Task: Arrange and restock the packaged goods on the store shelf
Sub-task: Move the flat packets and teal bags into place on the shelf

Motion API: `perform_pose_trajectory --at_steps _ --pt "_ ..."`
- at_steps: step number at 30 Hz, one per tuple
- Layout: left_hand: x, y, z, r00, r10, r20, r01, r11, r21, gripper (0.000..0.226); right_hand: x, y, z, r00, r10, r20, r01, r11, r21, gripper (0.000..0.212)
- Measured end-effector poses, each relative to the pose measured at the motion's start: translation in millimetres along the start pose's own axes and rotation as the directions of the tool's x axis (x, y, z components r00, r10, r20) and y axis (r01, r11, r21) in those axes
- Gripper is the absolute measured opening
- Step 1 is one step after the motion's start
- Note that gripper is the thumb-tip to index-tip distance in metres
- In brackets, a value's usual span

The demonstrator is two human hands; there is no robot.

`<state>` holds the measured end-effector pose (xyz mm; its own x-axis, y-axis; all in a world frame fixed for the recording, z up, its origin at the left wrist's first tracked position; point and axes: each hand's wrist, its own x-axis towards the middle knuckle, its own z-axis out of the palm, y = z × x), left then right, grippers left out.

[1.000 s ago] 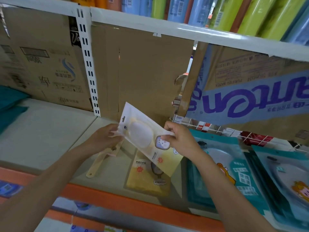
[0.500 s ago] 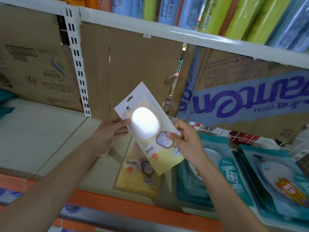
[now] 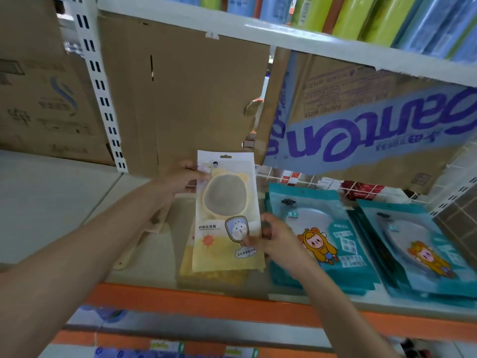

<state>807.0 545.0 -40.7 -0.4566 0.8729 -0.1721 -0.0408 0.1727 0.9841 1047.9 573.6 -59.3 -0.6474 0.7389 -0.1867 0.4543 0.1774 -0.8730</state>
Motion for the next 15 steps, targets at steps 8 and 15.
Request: perform_pose_trajectory --at_steps 8,15 --pt "18.3 -25.1 -0.7 0.993 -0.12 0.008 0.119 0.99 0.079 0.012 10.4 16.7 22.8 0.995 0.093 -0.034 -0.097 0.986 -0.138 0.033" --pt "25.8 -39.6 5.7 0.995 -0.09 -0.032 0.095 0.981 0.167 0.011 11.1 12.8 30.1 0.992 0.107 -0.072 -0.123 0.948 -0.293 0.05"
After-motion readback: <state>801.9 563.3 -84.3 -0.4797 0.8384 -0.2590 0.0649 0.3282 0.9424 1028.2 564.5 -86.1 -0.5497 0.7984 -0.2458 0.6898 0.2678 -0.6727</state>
